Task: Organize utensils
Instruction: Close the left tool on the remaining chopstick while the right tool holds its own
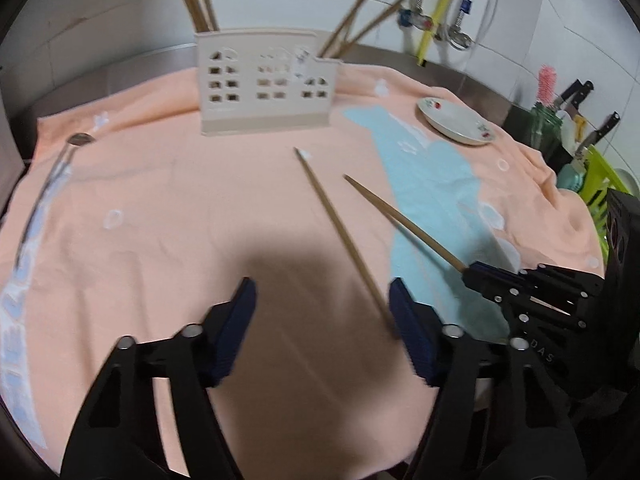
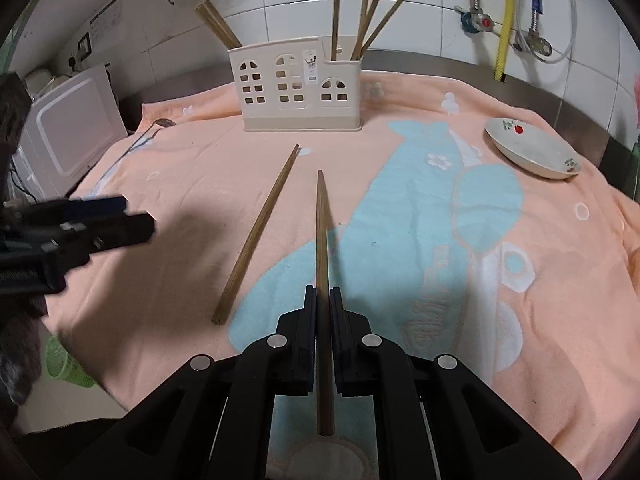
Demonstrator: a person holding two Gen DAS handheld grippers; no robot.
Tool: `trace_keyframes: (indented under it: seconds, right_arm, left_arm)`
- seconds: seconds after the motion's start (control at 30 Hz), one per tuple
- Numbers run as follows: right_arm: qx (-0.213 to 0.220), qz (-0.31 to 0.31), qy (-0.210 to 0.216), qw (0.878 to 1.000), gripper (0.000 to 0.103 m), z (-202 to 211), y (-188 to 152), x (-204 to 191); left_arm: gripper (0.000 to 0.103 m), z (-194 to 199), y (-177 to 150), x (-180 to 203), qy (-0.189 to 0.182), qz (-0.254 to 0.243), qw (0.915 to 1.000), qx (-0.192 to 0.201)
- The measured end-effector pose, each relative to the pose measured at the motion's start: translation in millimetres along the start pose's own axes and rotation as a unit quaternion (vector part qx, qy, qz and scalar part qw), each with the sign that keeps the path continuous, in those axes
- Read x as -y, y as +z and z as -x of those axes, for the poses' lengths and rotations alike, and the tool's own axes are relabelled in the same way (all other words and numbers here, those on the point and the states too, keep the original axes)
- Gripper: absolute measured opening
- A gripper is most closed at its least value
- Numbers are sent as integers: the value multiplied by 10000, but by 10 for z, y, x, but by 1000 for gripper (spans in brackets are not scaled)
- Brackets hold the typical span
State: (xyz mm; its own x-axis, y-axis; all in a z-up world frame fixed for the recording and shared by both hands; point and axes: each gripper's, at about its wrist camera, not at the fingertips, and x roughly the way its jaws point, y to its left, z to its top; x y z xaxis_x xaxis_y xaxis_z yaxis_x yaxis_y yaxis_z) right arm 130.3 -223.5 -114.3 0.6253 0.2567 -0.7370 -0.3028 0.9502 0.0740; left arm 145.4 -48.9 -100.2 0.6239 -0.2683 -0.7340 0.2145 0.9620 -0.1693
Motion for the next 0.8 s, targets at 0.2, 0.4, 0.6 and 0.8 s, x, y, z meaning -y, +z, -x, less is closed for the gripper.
trace_keyframes:
  seconds: [0.2,0.4,0.6,0.8]
  right_arm:
    - [38,23,48,10000,7,53,-16,77]
    - [62,-17,101,9999,7,74,-31,142]
    - [56,-3,108,9999,7,80,-52,148]
    - [37,-8,99,9999,7,74,-55,147]
  left_arm:
    - [36,-205,-26,210,-251,69,9995,-184]
    - [21,-456,0,274,-204,205,9989,-375]
    - [18,-621,21,282,-65,285,9985,-471]
    - [13,-693,21,296,-1,296,9982,-529]
